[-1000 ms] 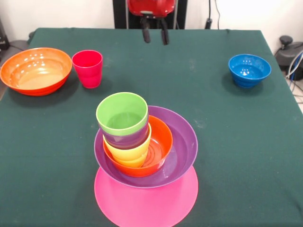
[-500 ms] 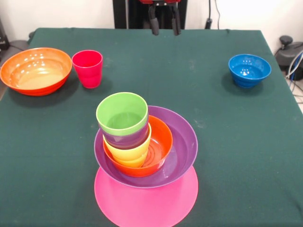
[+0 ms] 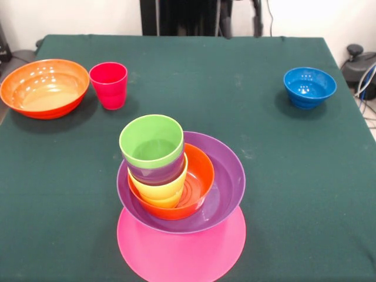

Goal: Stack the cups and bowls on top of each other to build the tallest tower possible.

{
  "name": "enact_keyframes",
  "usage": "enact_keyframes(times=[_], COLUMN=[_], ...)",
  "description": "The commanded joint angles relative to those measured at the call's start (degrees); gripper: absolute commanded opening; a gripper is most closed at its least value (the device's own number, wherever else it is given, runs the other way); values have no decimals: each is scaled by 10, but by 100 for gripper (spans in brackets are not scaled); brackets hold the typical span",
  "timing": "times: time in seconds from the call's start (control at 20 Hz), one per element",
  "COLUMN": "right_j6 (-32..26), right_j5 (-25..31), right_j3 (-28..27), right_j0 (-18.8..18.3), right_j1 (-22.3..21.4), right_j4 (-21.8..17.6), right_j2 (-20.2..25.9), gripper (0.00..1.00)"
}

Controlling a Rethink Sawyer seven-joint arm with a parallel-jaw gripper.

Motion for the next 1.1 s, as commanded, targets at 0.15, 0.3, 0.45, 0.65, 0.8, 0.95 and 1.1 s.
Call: enact_keyframes(times=[0.15,0.3,0.45,0.65,0.8,0.95,1.1], right_j6=[48,52,50,39,32,33,32], right_j5=[28,27,20,12,-3,-19,-34], right_j3=[-30,-45,-67,-87,-98,-110,-122], right_j0=[70,97,116,123,126,134,145], right_j1=[18,26,47,71,91,113,133], right_j4=[18,18,14,1,-12,-19,-25], right_j2=[-23,-44,-64,-88,-103,-119,-136], gripper=[100,100,100,100,100,100,100])
